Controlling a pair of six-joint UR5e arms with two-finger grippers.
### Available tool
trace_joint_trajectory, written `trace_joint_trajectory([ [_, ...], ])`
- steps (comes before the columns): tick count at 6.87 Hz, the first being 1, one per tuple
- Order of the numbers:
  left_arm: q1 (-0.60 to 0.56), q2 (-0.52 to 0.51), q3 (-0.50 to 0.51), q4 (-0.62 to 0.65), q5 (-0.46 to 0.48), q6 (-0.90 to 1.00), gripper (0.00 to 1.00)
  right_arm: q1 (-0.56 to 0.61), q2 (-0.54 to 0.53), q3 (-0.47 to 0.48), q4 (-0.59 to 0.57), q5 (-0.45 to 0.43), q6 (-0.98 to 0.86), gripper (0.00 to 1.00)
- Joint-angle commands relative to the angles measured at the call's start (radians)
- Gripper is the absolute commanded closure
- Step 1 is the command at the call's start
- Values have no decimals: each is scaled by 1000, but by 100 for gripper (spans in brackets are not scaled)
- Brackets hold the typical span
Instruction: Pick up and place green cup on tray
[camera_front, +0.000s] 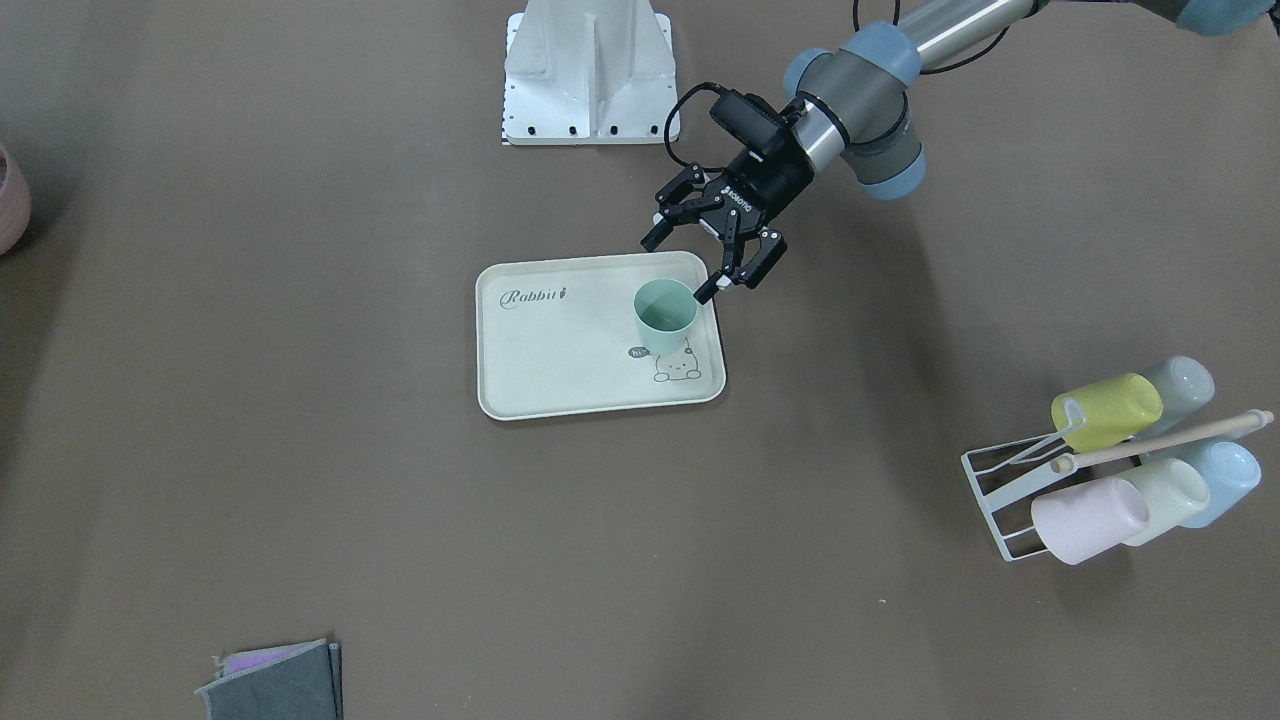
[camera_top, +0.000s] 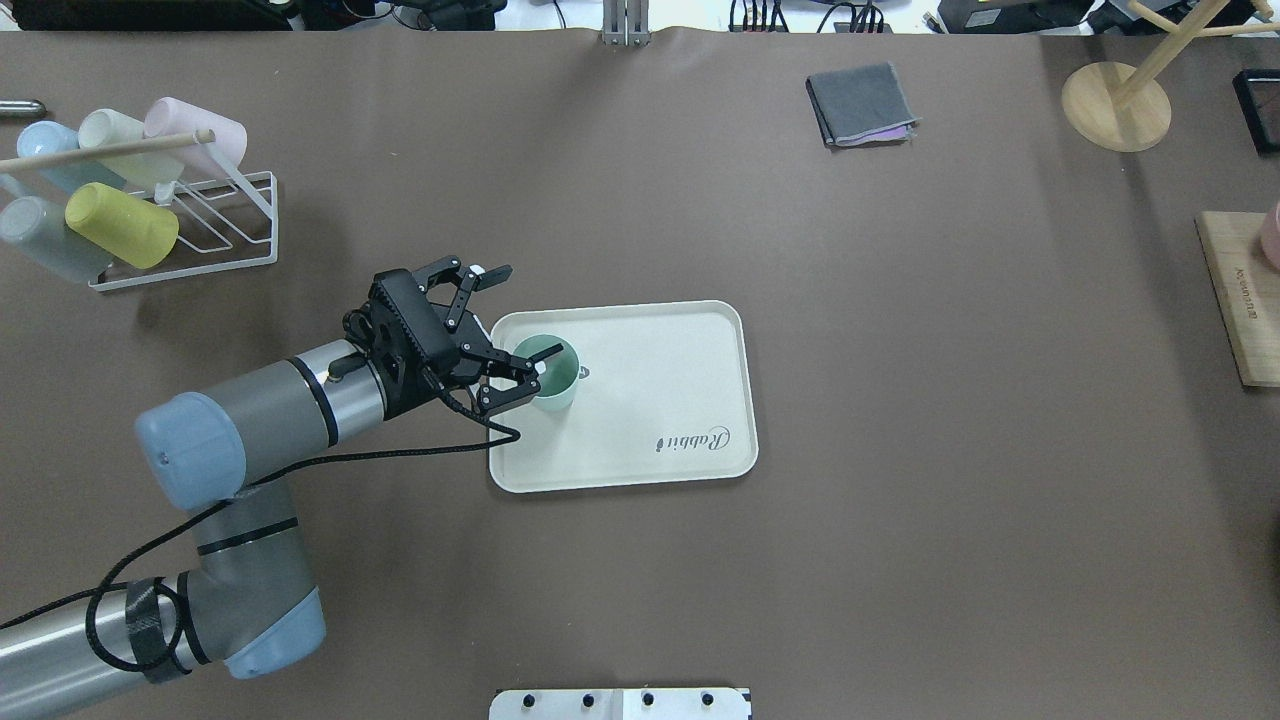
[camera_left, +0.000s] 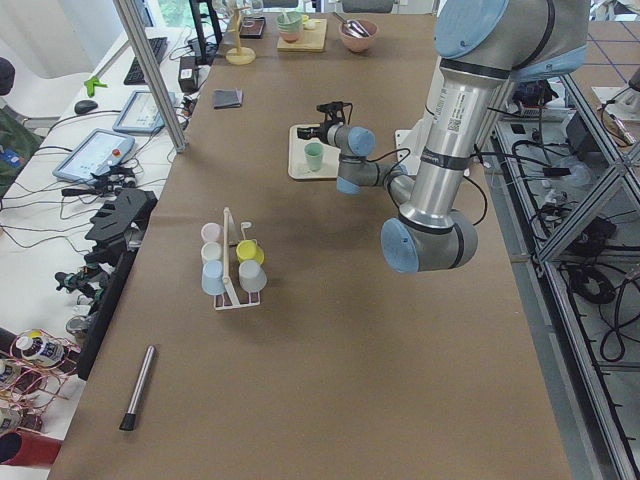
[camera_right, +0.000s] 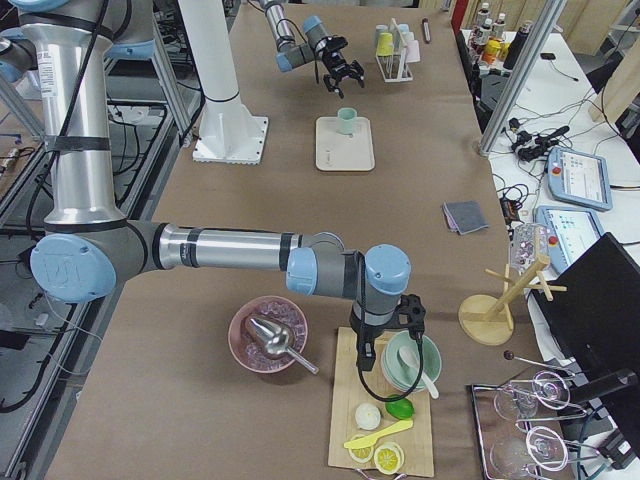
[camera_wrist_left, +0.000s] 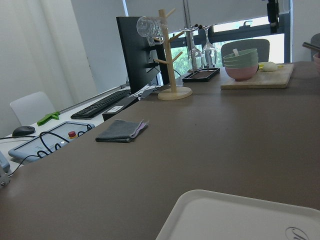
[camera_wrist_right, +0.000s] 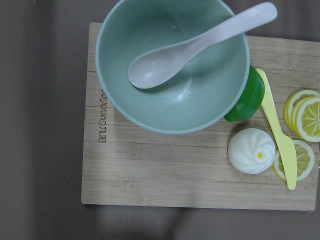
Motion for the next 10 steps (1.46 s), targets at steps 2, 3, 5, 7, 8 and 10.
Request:
trace_joint_trajectory([
  [2,-135,-28,-54,347,-70,-25,1,0,0,15,0,4,0,0],
  [3,-185,-66,-57,476,-115,-25,1,0,2,15,0,4,0,0],
  [5,-216,-89,-73,677,-142,-107,1,0,0,15,0,4,0,0],
  [7,-329,-92,-147,954,-357,-163,1,0,0,23,0,4,0,0],
  [8,-413,-91,-175,1035,-513,-162,1,0,0,25,0,4,0,0],
  [10,-610,-6,-175,1068,-733,-152,1,0,0,25,0,4,0,0],
])
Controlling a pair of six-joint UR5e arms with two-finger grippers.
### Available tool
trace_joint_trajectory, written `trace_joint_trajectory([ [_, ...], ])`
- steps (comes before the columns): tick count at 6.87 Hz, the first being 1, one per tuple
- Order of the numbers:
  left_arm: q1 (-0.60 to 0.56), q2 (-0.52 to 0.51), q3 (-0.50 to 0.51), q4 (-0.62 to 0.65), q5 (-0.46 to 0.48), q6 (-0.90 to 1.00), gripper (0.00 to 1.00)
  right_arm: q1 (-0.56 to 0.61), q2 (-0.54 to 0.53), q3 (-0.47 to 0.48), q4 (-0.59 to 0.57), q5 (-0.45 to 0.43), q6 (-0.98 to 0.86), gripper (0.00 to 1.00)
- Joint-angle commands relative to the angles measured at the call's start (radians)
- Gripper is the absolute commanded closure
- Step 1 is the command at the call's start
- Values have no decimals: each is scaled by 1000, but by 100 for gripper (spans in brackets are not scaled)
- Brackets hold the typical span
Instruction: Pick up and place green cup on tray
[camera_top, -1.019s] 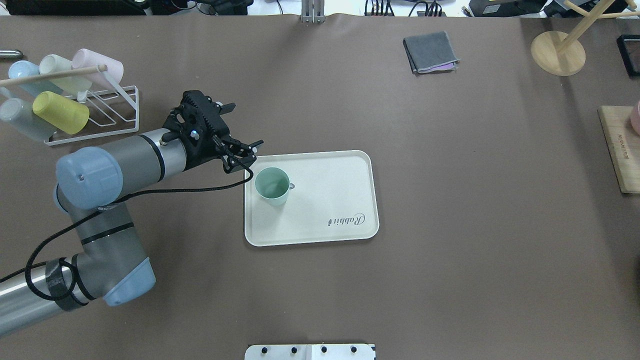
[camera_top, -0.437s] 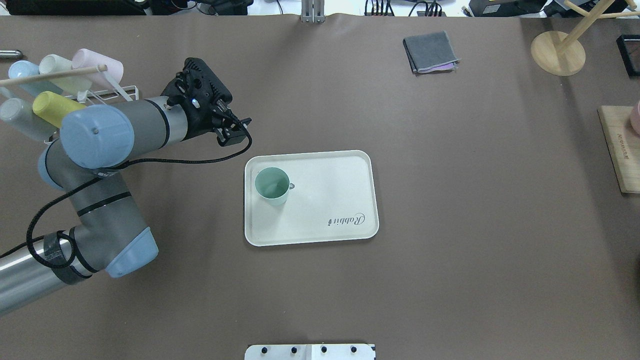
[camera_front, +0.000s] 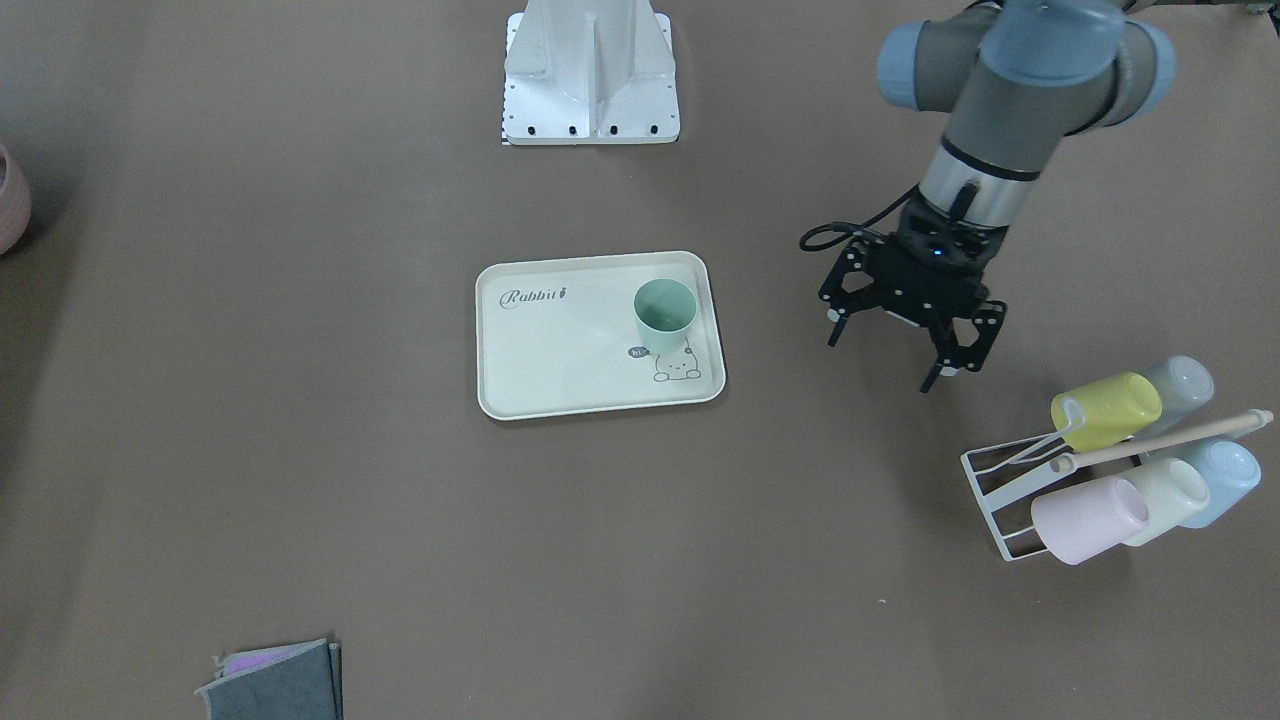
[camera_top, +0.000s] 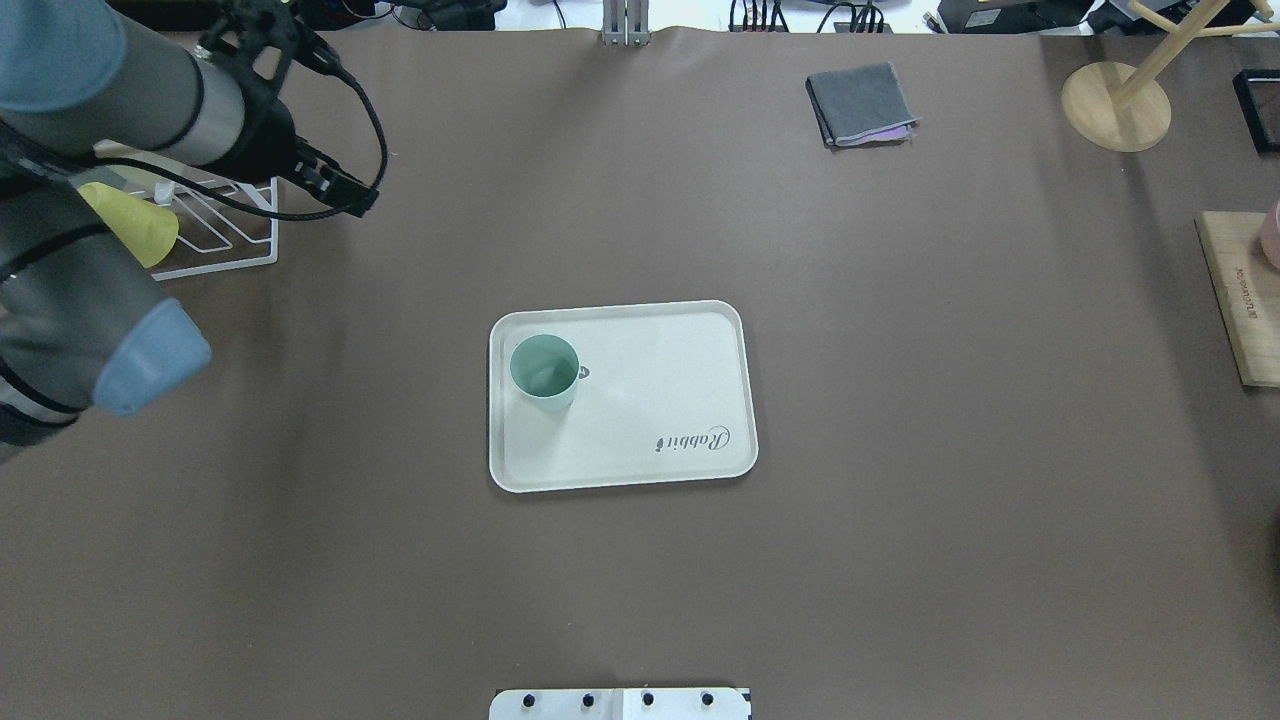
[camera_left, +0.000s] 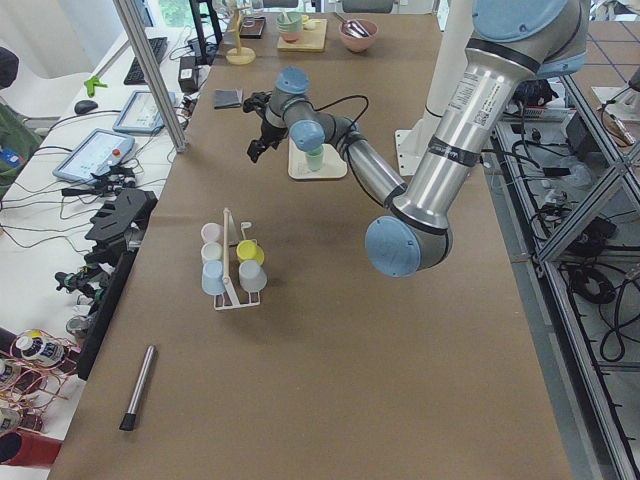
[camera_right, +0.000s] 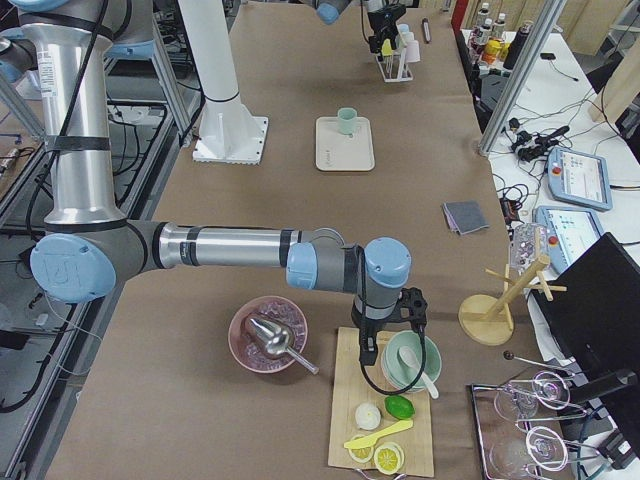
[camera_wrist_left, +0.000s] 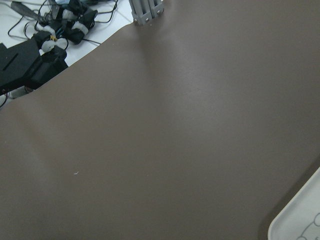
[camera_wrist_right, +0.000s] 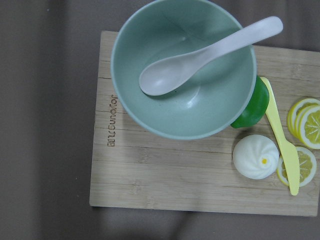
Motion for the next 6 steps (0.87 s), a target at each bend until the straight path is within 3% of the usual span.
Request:
trace_joint_trajectory([
  [1,-217,120,1,33,-180,4,1,0,0,1,0,0,0,0],
  [4,-411,300,40,106,-211,25,1,0,3,4,0,0,0,0],
  [6,-544,317,51,326,-280,237,1,0,0,1,0,-5,0,0],
])
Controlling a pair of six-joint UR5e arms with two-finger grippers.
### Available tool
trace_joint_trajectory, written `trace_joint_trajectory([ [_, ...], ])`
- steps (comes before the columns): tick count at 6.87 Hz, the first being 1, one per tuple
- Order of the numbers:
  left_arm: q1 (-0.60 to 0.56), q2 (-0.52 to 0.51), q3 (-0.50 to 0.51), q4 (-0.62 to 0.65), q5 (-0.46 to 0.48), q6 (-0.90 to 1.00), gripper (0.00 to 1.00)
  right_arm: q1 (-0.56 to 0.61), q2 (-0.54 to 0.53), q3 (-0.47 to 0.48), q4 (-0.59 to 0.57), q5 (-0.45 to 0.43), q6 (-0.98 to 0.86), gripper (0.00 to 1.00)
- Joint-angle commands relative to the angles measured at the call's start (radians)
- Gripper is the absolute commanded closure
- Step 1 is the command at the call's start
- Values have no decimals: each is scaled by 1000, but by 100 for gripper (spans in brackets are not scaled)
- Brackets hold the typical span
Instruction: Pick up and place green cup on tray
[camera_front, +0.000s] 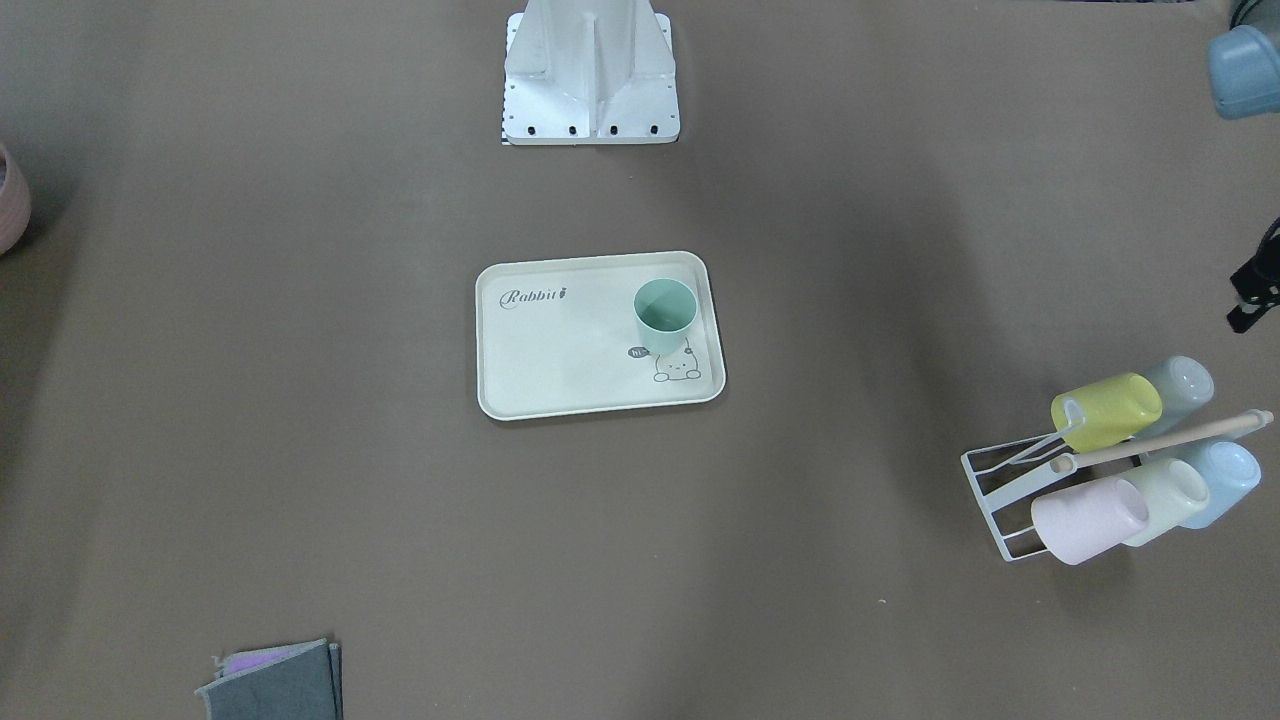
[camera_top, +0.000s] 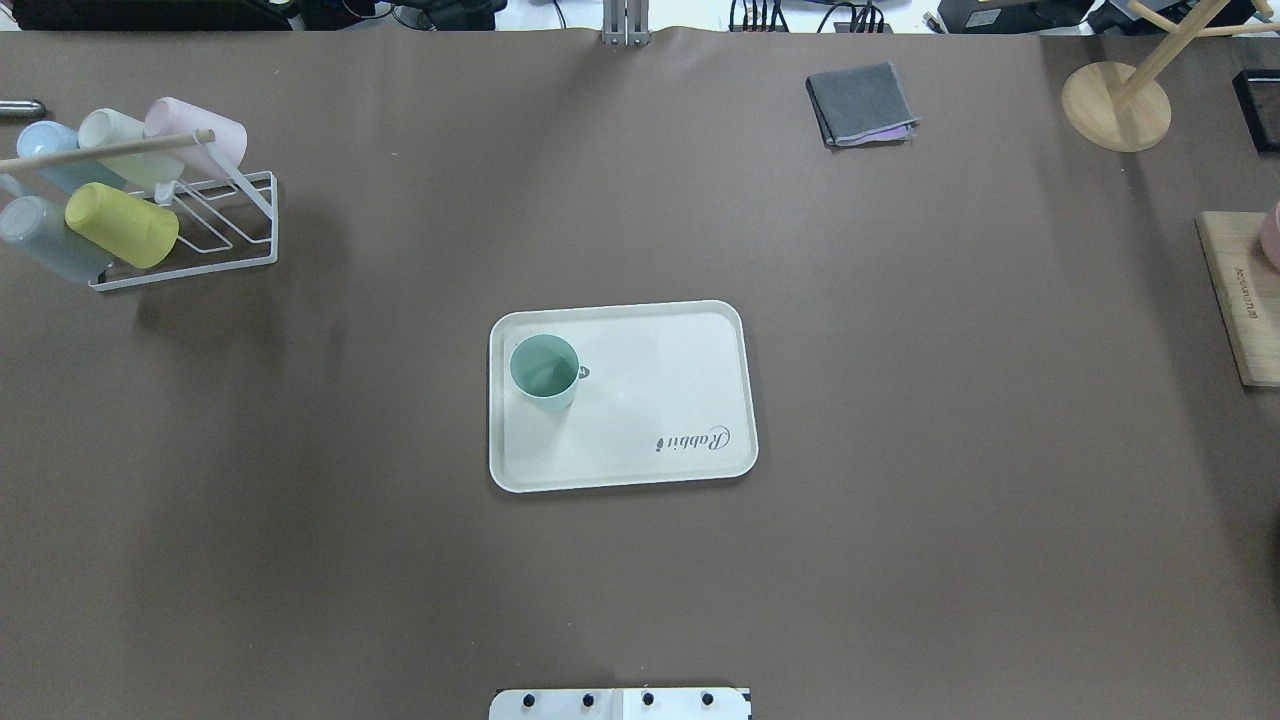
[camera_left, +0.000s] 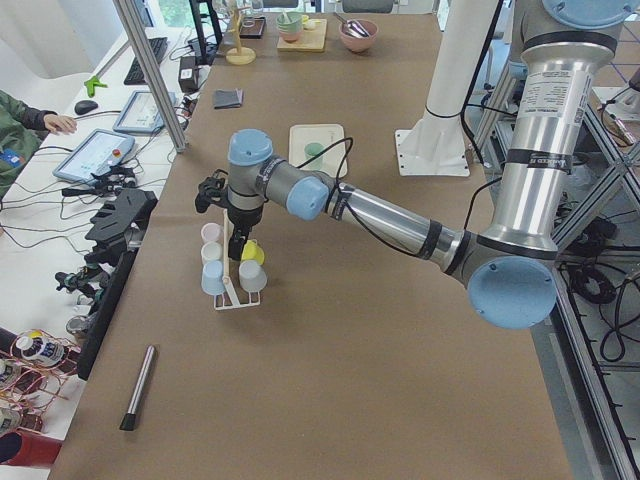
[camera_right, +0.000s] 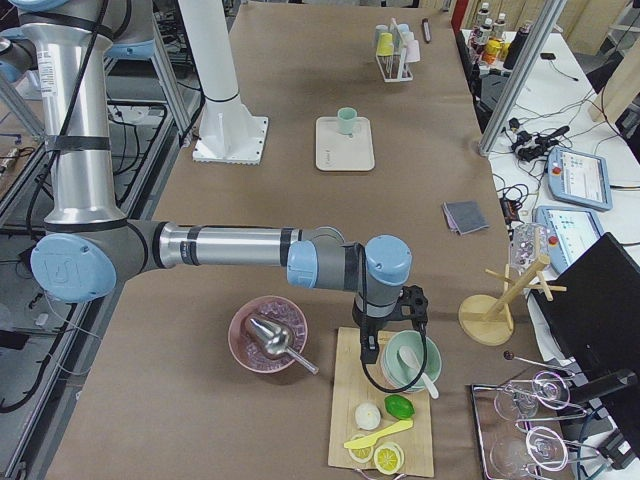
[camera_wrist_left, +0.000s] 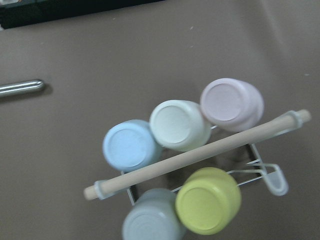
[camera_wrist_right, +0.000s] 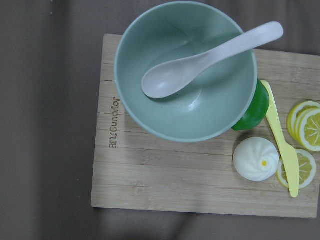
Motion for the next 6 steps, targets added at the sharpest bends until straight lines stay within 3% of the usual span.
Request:
trace_joint_trajectory([
  [1,-146,44,16,191,-42,231,1,-2,-2,-4,0,-7,-2,0],
  [2,-159,93,46,185,-38,277,1,-2,-2,-4,0,-8,0,0],
  [4,-158,90,219,109,-45,284,1,-2,-2,-4,0,-9,-2,0],
  [6,-170,98,243,81,-92,363,1,-2,-2,-6,0,-9,-2,0],
])
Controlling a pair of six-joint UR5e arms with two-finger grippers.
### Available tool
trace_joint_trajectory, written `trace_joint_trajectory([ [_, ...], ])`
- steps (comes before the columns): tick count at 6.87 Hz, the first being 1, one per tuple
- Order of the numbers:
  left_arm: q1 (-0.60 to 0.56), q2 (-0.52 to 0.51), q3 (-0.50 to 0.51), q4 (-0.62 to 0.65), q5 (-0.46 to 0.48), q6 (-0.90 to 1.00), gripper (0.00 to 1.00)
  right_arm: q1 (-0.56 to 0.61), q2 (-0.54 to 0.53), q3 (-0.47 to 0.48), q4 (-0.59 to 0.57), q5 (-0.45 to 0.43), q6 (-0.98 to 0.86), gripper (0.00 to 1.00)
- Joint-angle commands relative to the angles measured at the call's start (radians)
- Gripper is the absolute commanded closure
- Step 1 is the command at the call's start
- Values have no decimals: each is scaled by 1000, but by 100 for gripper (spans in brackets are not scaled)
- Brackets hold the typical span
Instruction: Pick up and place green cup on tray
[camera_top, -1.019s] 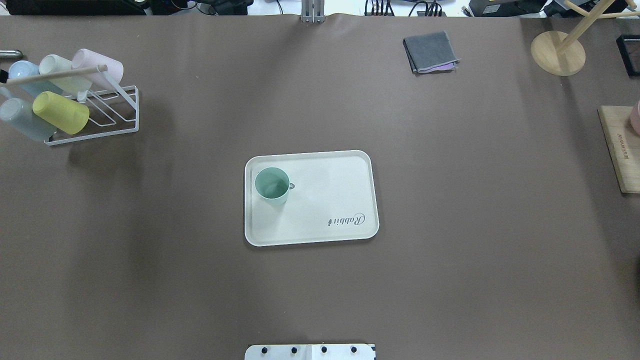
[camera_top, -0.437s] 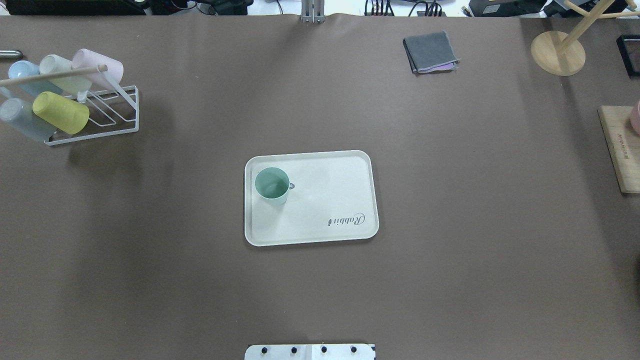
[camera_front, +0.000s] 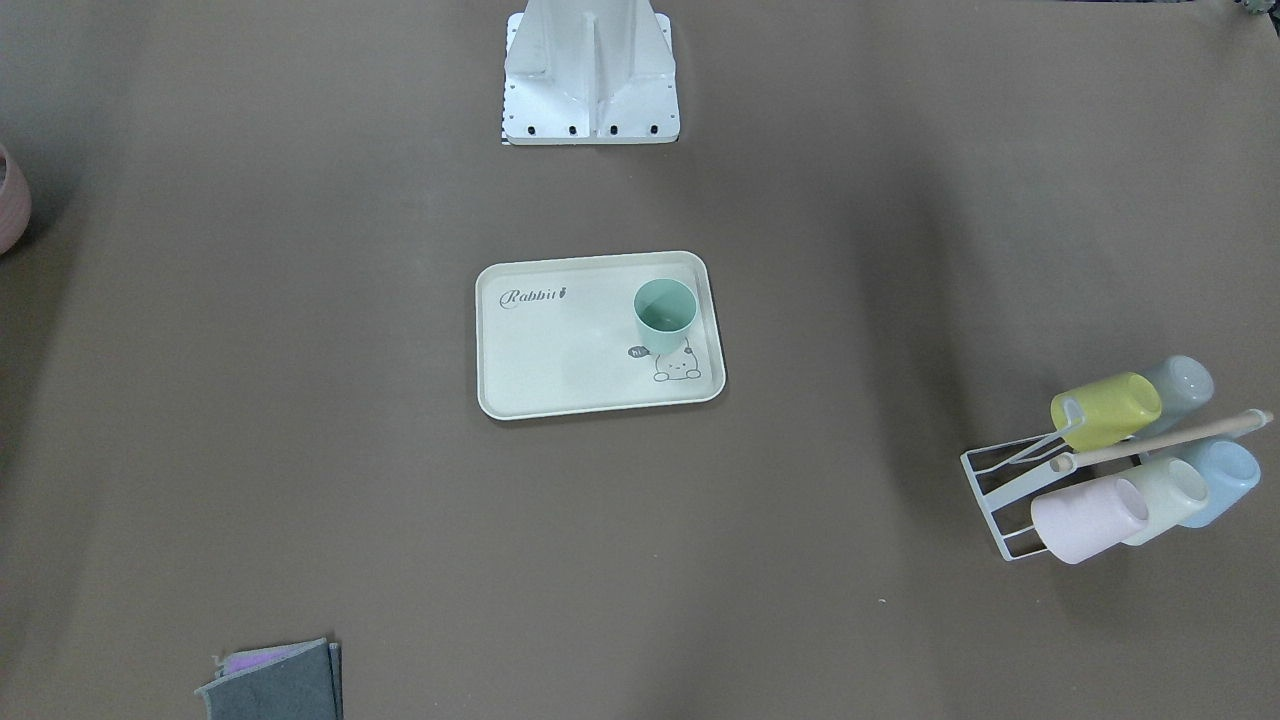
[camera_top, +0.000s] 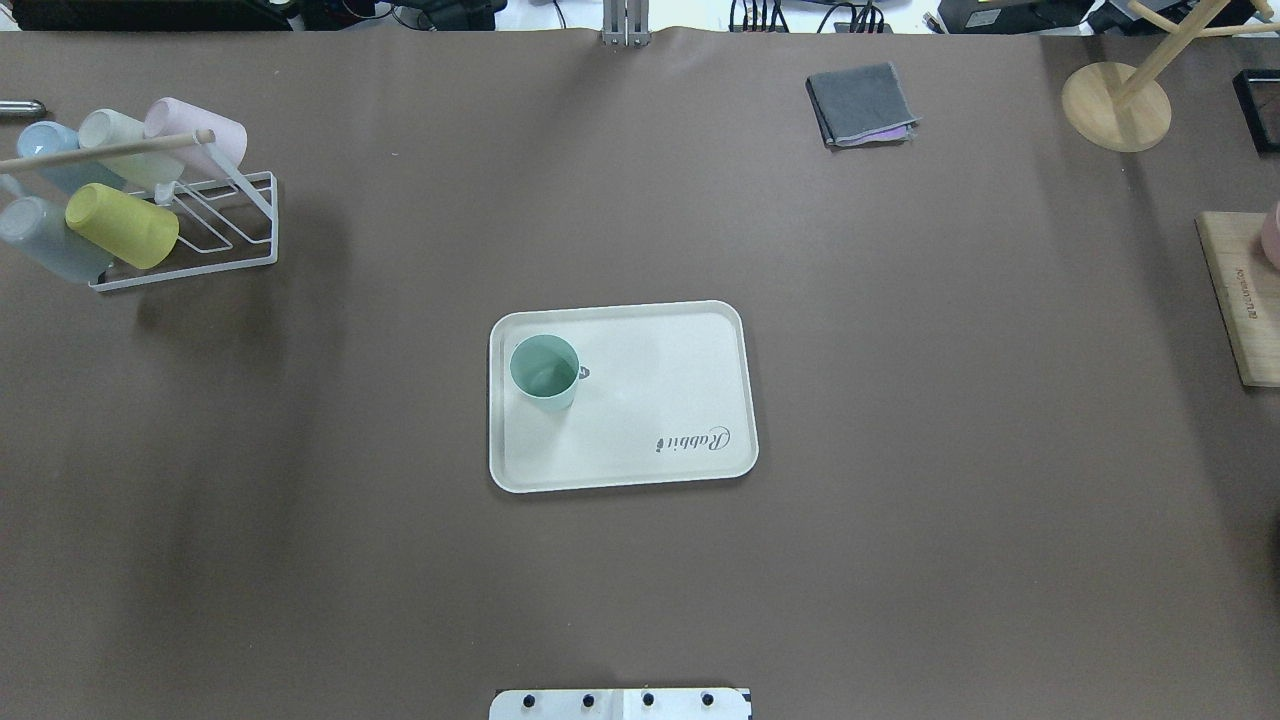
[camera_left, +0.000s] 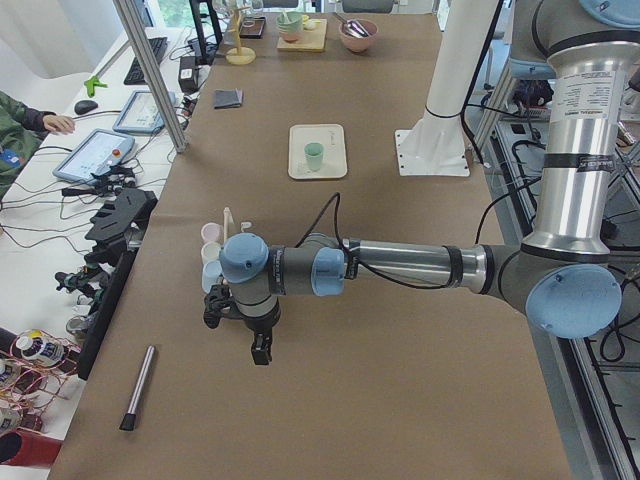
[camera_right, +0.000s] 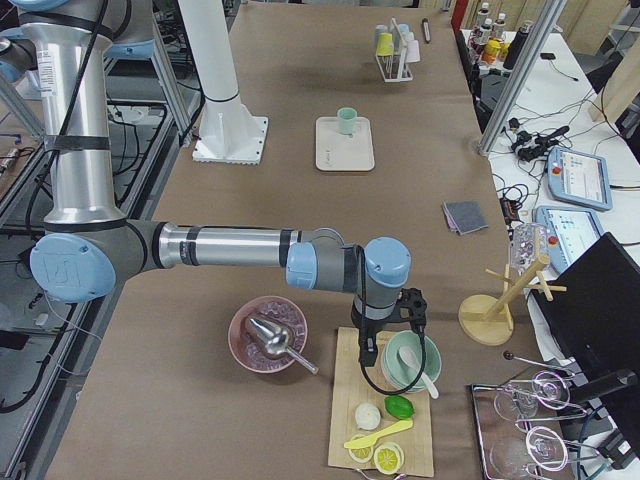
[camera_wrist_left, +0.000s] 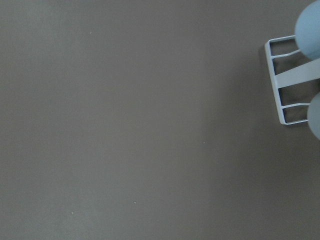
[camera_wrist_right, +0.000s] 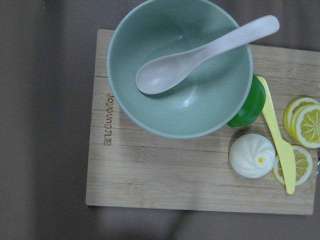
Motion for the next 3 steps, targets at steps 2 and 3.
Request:
trace_joint_trajectory([
  [2,-16,3,32,-12,-35,44,1,0,1,1,0,0,0,0],
  [3,-18,3,32,-11,-41,44,1,0,1,1,0,0,0,0],
])
